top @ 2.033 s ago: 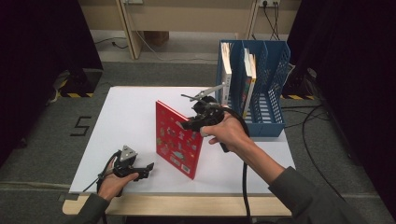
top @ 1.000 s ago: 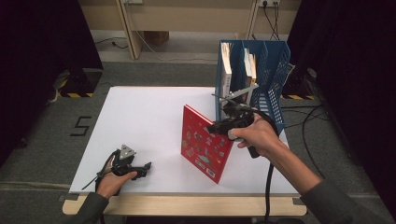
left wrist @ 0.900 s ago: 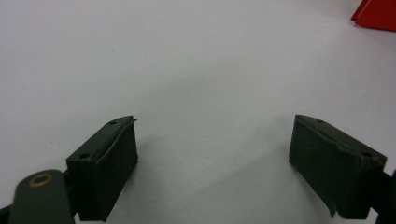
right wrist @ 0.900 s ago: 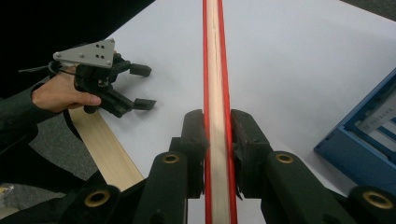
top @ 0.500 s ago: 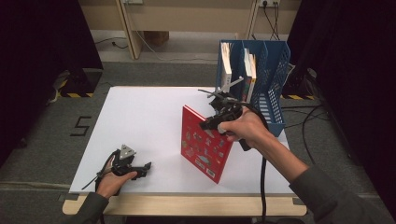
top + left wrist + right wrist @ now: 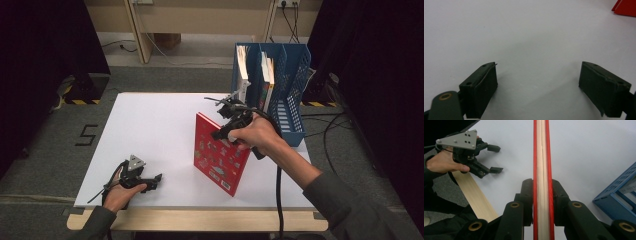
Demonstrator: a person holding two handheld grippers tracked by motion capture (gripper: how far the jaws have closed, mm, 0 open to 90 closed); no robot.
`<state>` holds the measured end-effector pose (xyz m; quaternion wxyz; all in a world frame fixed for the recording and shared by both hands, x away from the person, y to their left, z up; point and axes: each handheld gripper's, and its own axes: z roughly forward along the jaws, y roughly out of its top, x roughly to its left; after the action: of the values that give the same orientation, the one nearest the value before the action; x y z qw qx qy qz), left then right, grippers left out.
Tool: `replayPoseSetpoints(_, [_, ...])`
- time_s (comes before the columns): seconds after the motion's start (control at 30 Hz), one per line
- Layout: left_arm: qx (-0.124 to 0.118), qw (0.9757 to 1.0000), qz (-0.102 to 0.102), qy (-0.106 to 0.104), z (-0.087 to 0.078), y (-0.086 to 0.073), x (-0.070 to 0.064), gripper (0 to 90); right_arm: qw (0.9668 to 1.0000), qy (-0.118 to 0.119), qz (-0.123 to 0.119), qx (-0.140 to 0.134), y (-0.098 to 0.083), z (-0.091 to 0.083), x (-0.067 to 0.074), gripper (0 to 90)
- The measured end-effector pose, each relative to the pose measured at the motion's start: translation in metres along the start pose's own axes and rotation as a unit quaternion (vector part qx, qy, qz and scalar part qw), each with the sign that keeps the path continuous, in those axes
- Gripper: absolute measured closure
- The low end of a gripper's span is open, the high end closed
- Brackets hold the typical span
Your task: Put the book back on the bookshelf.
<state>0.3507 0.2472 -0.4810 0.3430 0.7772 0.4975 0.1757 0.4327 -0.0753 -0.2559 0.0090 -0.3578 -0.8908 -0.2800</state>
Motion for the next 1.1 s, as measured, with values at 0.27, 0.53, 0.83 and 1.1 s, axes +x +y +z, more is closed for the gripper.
replayPoseSetpoints(0.27, [0.001,1.0000,0.000,-0.001,0.000,0.000,0.000,14.3,0.9995,-0.015,-0.026,-0.002,0.000,0.001,0.002,78.8])
replayPoseSetpoints(0.53, [0.001,1.0000,0.000,-0.002,0.000,0.000,0.000,13.8,0.9994,-0.012,-0.021,-0.027,-0.010,-0.013,-0.002,79.1])
replayPoseSetpoints(0.83, [0.001,1.0000,-0.001,-0.003,0.000,0.000,0.001,13.6,0.9973,-0.019,0.009,-0.071,-0.029,-0.049,-0.013,79.1])
replayPoseSetpoints(1.1, [0.001,1.0000,-0.002,-0.006,0.000,0.000,0.001,12.8,0.9943,-0.046,0.030,-0.092,-0.046,-0.087,-0.024,79.1])
